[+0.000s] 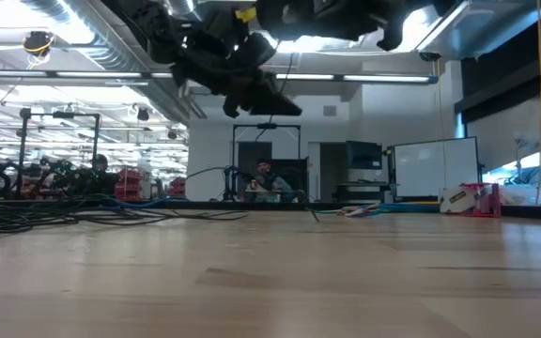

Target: Coiling cords

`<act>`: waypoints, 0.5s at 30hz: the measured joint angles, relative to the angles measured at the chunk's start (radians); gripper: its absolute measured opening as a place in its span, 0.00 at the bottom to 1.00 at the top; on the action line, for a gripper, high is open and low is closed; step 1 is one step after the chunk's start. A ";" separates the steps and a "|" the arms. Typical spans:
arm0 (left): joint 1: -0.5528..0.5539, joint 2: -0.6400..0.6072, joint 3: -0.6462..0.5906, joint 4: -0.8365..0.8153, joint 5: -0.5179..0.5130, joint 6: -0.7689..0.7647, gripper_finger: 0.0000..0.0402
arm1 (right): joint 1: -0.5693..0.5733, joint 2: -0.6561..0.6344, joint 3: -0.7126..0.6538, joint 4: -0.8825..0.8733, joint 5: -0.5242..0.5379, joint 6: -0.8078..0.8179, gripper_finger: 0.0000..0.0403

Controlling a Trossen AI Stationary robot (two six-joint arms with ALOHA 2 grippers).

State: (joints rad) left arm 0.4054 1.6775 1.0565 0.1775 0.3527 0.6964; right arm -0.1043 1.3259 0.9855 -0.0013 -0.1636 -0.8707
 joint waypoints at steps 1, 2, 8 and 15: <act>0.006 0.000 0.000 -0.007 0.001 -0.023 0.00 | -0.001 -0.010 0.000 0.000 0.015 0.000 0.02; 0.012 0.000 0.000 -0.013 0.003 -0.051 0.00 | -0.001 -0.020 0.000 0.000 0.024 0.002 0.02; 0.039 0.000 0.000 -0.054 -0.006 -0.173 0.01 | -0.001 -0.056 0.002 0.000 0.075 0.010 0.02; 0.041 -0.001 0.000 -0.040 -0.034 -0.278 0.18 | -0.016 -0.057 0.002 0.000 0.111 0.019 0.02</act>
State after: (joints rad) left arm 0.4469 1.6767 1.0561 0.1371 0.3187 0.4182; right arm -0.1206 1.2694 0.9871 -0.0014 -0.0526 -0.8512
